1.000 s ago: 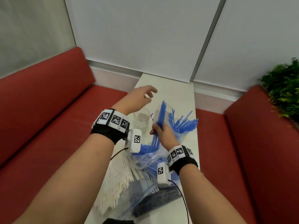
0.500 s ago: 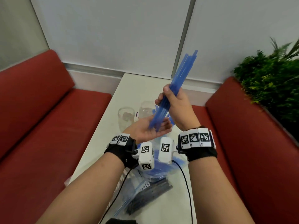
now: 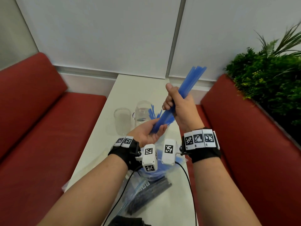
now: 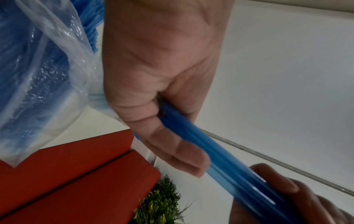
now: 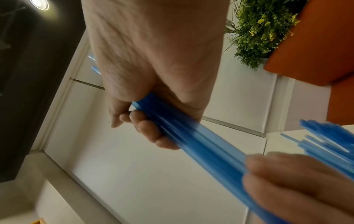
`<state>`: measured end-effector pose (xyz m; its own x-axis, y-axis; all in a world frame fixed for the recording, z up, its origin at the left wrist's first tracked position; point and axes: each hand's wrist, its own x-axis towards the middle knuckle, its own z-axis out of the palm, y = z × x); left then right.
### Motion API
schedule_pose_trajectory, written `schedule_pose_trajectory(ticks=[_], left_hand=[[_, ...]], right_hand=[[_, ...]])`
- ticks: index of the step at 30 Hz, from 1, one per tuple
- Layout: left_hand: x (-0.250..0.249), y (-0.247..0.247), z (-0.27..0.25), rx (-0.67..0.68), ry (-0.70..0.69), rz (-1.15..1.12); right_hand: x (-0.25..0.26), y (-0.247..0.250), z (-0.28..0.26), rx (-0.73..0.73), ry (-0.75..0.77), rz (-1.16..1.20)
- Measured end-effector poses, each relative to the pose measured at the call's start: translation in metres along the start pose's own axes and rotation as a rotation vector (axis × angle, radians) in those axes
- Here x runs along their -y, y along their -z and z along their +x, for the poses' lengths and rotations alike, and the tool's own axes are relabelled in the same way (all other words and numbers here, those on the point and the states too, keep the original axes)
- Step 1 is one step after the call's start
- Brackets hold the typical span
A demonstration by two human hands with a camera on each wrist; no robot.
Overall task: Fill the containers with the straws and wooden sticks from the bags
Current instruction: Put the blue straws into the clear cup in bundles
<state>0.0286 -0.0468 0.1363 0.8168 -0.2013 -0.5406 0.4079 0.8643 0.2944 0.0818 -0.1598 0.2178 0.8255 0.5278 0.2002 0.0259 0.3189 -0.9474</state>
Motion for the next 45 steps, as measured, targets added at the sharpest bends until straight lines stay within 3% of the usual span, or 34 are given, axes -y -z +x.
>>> schedule_pose_trajectory(ticks=[10,15,25,30,33,36,41,45], left_hand=[[-0.007,0.021,0.000,-0.028,-0.086,0.018],[-0.008,0.030,0.000,0.025,-0.065,0.135],[-0.026,0.028,-0.002,0.047,-0.075,0.109],[-0.047,0.036,0.009,-0.071,-0.192,0.106],[-0.061,0.042,0.014,-0.109,-0.238,0.125],[-0.068,0.047,0.024,-0.146,-0.276,0.159],[-0.079,0.058,0.040,-0.253,-0.360,0.145],[-0.080,0.082,0.045,-0.383,-0.421,0.332]], right_hand=[[0.001,-0.018,0.011,0.077,0.037,-0.055],[-0.003,-0.024,0.011,0.107,-0.006,-0.083],[-0.005,-0.034,0.030,0.175,-0.019,-0.110],[0.012,-0.021,0.052,0.209,-0.027,-0.486],[0.031,-0.010,0.074,0.301,-0.163,-0.705],[0.037,-0.008,0.085,0.397,-0.255,-0.737],[0.027,0.002,0.098,0.301,-0.236,-0.662],[0.005,0.021,0.119,-0.028,-0.128,-0.589]])
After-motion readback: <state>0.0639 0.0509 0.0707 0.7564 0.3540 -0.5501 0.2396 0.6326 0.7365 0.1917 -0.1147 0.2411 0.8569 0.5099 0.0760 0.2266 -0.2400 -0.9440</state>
